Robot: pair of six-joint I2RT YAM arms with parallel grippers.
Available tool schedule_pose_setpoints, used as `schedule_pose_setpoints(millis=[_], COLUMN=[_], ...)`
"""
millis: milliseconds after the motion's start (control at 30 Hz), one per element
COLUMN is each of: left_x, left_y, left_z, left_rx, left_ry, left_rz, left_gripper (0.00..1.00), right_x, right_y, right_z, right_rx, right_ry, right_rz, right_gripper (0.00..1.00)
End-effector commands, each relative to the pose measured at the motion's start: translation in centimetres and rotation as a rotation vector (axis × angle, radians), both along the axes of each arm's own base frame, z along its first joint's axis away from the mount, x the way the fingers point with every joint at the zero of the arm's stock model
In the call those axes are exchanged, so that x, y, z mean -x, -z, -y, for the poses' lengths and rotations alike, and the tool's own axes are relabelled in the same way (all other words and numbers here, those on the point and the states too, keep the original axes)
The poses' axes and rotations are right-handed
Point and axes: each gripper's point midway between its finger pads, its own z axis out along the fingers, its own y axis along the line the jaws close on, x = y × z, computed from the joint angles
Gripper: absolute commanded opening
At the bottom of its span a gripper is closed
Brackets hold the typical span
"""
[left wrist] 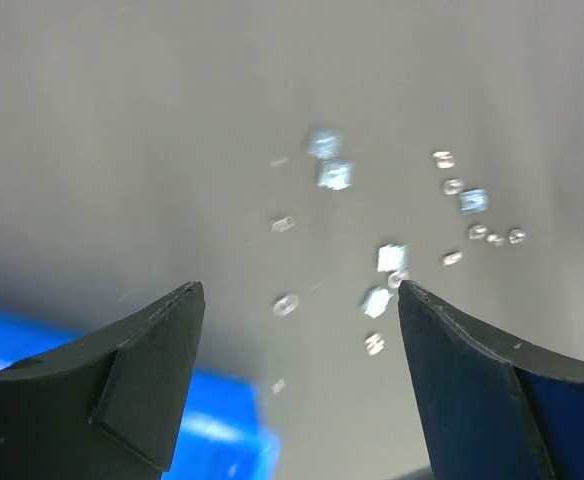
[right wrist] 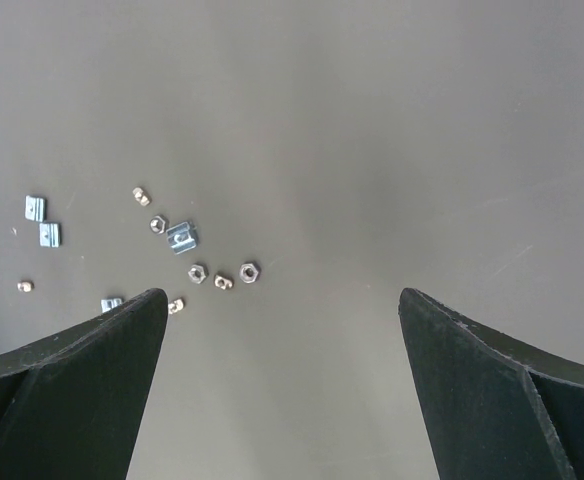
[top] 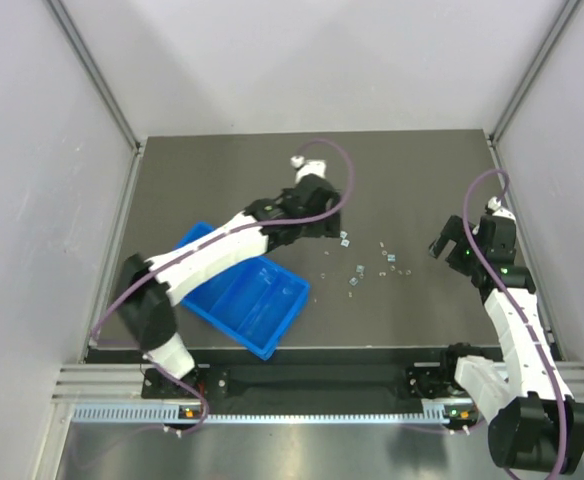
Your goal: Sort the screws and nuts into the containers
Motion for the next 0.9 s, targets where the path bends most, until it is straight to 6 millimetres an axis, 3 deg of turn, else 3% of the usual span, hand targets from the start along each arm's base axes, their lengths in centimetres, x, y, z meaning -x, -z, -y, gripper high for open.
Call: schedule_pose_setpoints(millis=[0, 67, 100, 133, 167, 200, 233, 267, 367, 433, 633, 867], left_x=[-2.1, -3.6, -4.3, -5.3, -5.9, -6.5, -7.2, -7.6, -8.4, -8.6, -8.6, -8.4], left_y=[0.5, 0.5, 3.2, 2.5, 3.0, 5.9, 5.0, 6.9, 7.9, 9.7, 13.3, 15.4], left_z=[4.9, 6.5, 7.2, 7.6, 7.9, 8.1, 8.6, 9.0, 10.8, 11.2, 9.1, 9.0], left_rx=[-0.01, -0.014, -0.066, -0.085, -0.108, -0.165, -0.157, -0.169, -0.13, -0.141, -0.19, -0.202], left_ry=[0.076, 0.078, 0.081, 0.064, 0.054, 0.039, 0.008, -0.013, -0.001, 0.01, -0.041, -0.035], left_rz=[0.04, 0.047, 0.014, 0.024, 0.018, -0.022, -0.017, -0.042, -0.042, -0.064, -0.132, -0.154], left_gripper=[0.83, 0.82, 0.82, 0.82, 0.82, 0.82, 0.82, 0.81, 0.8, 0.8, 0.78, 0.71], right_x=[-0.7, -0.6, -0.6, -0.5, -0.5, -0.4, -0.3, -0.3, -0.4, -0.6, -0.4, -0.7], right_y=[-2.1, -2.2, -2.2, -2.3, -2.3, -2.2, -2.1, -2.0, -1.9, -2.0, -1.8, -1.5], right_z=[0.2, 0.2, 0.2, 0.3, 0.3, 0.3, 0.3, 0.3, 0.3, 0.4, 0.9, 0.9], right_rx=[0.026, 0.028, 0.028, 0.03, 0.032, 0.037, 0.036, 0.038, 0.036, 0.035, 0.053, 0.052], right_ry=[-0.016, -0.016, -0.014, -0.014, -0.016, -0.013, -0.015, -0.017, -0.015, -0.013, 0.009, 0.011], right_rz=[0.067, 0.07, 0.07, 0.071, 0.069, 0.069, 0.064, 0.061, 0.06, 0.058, 0.047, 0.037], right_gripper=[1.0, 1.0, 1.0, 1.0, 1.0, 1.0, 1.0, 1.0, 1.0, 1.0, 1.0, 1.0])
